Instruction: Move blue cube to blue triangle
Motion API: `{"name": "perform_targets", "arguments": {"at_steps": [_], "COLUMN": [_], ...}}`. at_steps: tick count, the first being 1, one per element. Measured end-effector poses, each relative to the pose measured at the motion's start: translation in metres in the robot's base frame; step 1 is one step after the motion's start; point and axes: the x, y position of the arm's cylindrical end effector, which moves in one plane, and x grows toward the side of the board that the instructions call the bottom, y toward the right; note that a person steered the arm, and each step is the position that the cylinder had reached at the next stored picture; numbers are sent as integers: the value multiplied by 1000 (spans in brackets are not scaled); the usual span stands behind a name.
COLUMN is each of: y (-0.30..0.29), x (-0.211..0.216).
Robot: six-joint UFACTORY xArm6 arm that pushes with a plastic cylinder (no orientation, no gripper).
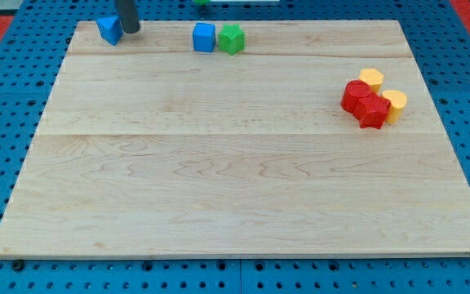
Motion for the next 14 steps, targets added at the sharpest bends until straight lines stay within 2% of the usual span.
{"name": "perform_targets", "arguments": {"at_steps": [2,3,4,5,6,7,8,10,11,12,13,14], "y": [125,136,130,91,92,129,118,17,6,56,94,70], "x": [1,5,17,23,33,53,66,-1,-2,2,32,57]}}
